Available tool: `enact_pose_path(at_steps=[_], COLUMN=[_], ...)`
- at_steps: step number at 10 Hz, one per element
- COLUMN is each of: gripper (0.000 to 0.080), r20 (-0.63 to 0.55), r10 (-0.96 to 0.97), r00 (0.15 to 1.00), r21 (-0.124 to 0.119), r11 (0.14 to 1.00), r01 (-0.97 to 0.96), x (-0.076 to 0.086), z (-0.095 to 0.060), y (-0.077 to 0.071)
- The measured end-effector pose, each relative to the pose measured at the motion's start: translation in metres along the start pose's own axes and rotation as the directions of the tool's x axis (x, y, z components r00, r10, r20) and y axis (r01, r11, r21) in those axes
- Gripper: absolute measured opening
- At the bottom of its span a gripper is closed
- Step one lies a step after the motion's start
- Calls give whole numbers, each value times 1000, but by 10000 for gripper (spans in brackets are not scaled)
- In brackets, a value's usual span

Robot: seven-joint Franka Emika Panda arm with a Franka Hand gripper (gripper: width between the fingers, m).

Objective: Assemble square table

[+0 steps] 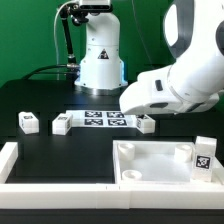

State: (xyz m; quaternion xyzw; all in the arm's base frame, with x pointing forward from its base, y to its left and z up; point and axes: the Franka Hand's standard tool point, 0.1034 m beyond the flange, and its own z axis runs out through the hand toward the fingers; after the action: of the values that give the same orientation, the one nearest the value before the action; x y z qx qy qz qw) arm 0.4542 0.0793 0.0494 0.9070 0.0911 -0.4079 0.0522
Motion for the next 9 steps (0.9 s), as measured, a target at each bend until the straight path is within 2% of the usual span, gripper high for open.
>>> enact_pose_path(at_steps=[3,5,7,9], gripper=[649,649,649,649], r20=[1,38,79,84], r10=[3,29,39,38], r00=[1000,999,996,996], r21=[3,25,18,14], r11=[1000,999,999,999], r01=[-3,-30,-41,-39], x=[1,0,-4,-3], z=[3,37,59,61], y=[2,-1,-12,-11])
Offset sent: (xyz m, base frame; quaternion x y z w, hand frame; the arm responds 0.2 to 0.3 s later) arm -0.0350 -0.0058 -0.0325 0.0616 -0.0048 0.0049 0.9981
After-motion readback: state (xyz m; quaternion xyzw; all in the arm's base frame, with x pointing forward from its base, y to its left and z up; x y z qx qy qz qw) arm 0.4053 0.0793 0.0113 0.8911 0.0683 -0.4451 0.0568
